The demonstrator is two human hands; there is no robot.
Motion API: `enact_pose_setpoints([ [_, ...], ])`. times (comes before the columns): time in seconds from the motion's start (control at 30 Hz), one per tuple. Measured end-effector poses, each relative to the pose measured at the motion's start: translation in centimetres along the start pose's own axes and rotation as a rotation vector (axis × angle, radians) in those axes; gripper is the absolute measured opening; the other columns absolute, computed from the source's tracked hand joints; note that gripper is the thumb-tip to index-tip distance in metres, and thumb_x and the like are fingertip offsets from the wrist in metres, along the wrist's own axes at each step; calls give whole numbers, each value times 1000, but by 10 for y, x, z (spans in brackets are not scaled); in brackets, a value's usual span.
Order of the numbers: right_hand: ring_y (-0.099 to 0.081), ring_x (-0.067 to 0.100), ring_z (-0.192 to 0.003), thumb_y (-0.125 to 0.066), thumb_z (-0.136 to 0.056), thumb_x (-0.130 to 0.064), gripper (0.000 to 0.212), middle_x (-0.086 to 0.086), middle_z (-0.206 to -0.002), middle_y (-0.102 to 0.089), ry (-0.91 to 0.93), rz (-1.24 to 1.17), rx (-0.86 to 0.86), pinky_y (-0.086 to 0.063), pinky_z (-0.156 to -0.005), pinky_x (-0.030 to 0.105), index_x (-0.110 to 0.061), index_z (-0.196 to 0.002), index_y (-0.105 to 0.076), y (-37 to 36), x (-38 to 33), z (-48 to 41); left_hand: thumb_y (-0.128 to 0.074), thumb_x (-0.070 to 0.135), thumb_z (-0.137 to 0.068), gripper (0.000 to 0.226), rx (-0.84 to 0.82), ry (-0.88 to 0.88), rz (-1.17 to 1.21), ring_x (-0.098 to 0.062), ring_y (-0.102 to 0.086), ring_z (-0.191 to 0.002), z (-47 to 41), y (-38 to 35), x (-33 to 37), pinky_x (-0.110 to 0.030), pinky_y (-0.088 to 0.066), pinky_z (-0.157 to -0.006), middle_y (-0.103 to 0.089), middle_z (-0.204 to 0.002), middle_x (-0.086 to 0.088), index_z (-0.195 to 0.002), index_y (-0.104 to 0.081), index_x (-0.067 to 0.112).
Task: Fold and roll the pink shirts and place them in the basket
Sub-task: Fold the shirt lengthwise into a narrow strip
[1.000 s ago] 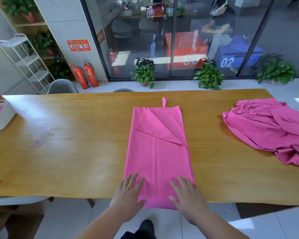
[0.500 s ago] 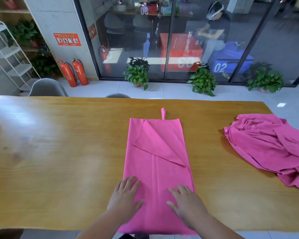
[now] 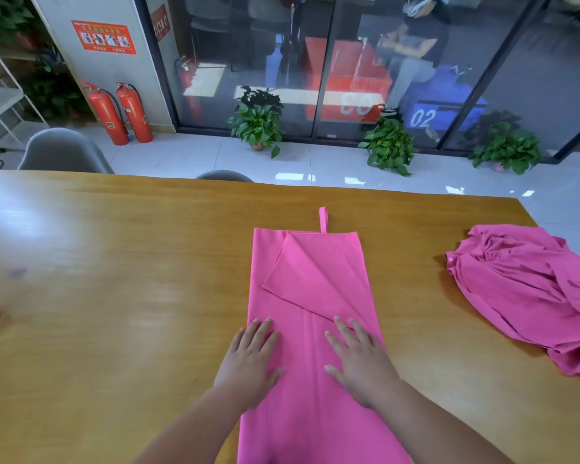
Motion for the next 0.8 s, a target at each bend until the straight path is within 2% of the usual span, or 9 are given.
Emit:
enact_pose_setpoints([
  [0.23,12,27,-163,-35,-107,-63,80,-3,-175,19,4,14,-33,-9,-132,53,-23,-170,-6,4,-3,-29,-31,68,-102,83,0,21,10,-20,18,-162,-13,1,-7,-47,3,-132,13,-177,4,-170,-7,27],
  [0.37,9,25,-163,-31,-109,-59,77,-3,-176,14,31,11,41,-7,-132,49,-19,-170,-6,9,-2,-43,-30,67,-102,84,8,33,-1,-20,21,-161,-22,0,-9,-48,6,-129,13,-177,5,-170,-4,27],
  [0.5,-7,20,-163,-13,-107,-54,71,-3,-177,-10,34,-46,137,-18,-131,43,-19,-169,-18,23,11,-58,-28,68,-103,82,2,41,-17,-22,21,-161,-31,-1,-9,-50,6,-128,12,-177,4,-170,-4,27],
  [0.53,-15,18,-162,-15,-108,-52,69,-4,-175,-18,34,-93,184,-21,-130,41,-19,-168,-23,31,16,-62,-27,68,-104,81,12,45,-21,-22,19,-162,-34,0,-10,-51,4,-128,9,-177,5,-170,-7,26],
  [0.6,-30,17,-156,-36,-111,-41,58,-2,-169,-35,1,-305,322,-26,-128,36,-18,-164,-36,52,39,-73,-26,69,-104,80,24,55,-37,-21,16,-163,-43,2,-13,-52,2,-129,5,-178,5,-170,-12,25],
  [0.63,-37,18,-152,-46,-110,-33,52,0,-164,-43,-61,-450,386,-28,-126,35,-17,-160,-44,61,58,-78,-25,70,-105,80,22,62,-41,-21,15,-163,-49,3,-14,-51,2,-129,4,-178,6,-170,-13,25],
  [0.7,-50,21,-142,-54,-107,-18,43,3,-154,-55,-255,-772,456,-36,-121,35,-15,-150,-58,66,106,-85,-23,70,-106,79,27,75,-46,-21,14,-163,-62,5,-16,-51,0,-130,3,-178,6,-170,-13,25],
  [0.8,-63,21,-127,-55,-107,-19,29,2,-138,-69,-516,-1177,310,-46,-115,42,-32,-126,-73,39,151,-97,-25,69,-106,79,36,93,-53,-23,11,-164,-80,7,-17,-51,-5,-130,1,-178,3,-170,-17,23],
])
Point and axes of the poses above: each hand's wrist, its own z-axis away from the middle knuckle, its own y-axis out of the back of the hand, x = y × z, the point moved 10 cm from there along -z, towards the middle knuckle
